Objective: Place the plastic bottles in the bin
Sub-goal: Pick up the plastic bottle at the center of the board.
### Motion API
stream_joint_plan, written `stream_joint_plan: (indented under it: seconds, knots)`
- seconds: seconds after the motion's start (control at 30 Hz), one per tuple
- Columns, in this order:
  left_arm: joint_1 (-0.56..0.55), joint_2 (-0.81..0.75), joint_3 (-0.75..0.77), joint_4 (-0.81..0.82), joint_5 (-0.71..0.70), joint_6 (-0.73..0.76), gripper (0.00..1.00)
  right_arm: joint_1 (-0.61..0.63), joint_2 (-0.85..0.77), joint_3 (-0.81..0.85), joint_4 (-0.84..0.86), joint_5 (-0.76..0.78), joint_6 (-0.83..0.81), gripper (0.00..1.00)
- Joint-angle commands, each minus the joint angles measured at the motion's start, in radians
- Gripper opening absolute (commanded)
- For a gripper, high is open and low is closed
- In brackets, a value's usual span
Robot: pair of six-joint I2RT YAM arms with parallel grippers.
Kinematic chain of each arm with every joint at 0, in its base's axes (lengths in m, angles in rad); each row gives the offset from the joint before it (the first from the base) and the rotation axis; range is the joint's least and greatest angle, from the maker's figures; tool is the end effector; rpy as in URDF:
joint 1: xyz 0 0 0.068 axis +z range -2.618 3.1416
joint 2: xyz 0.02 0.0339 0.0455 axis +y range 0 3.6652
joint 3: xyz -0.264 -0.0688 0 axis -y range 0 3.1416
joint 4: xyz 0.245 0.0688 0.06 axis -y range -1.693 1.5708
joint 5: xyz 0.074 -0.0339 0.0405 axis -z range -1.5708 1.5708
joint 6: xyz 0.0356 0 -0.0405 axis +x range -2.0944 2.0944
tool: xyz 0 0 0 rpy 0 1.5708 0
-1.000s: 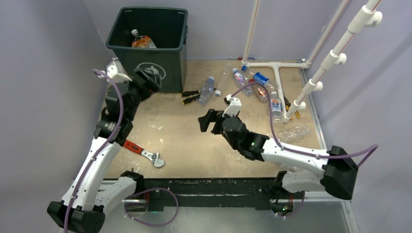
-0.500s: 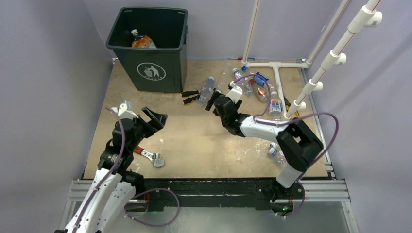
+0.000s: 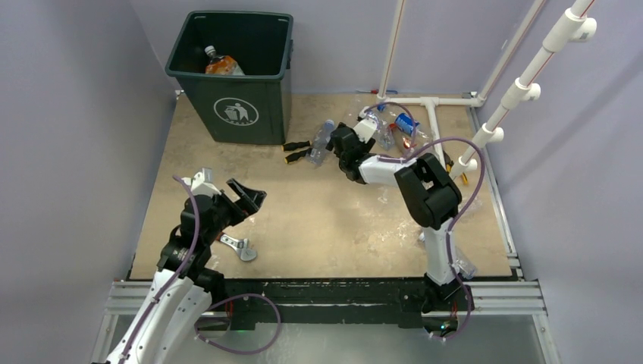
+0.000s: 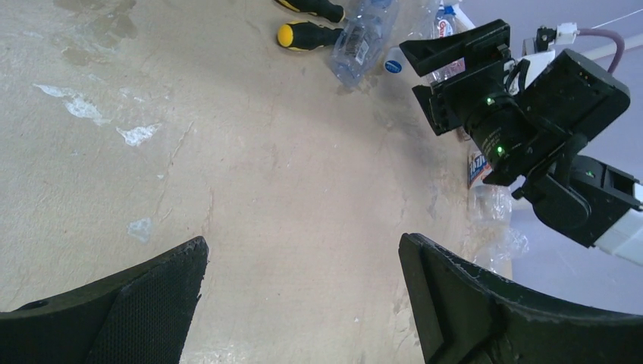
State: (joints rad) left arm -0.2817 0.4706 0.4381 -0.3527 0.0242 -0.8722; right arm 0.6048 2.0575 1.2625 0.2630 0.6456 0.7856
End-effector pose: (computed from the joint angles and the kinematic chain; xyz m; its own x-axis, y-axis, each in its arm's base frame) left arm 0.1276 -0.0378 0.2440 -0.4614 -0.6634 -0.5891 -0.0838 0.6936 -0.7155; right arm 0.3792 0.2361 0.1620 -0.3145 0.4693 -0.8251 0.2756 0.8769 0.3937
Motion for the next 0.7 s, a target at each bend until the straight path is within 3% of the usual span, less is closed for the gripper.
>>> stream_joint_plan:
  seconds: [0.0, 0.5, 0.67]
  knots:
    - [-0.001, -0.007, -0.019, 0.033, 0.022, 0.003, 0.96, -0.02, 0.04, 0.106, -0.007, 0.049, 0.015, 0.81]
    - [-0.001, 0.01, -0.012, 0.034, 0.033, 0.021, 0.96, -0.07, 0.188, 0.267, -0.074, 0.009, -0.026, 0.86]
    - [-0.001, 0.01, -0.007, 0.027, 0.021, 0.015, 0.96, -0.083, 0.212, 0.293, -0.084, -0.014, -0.051, 0.83]
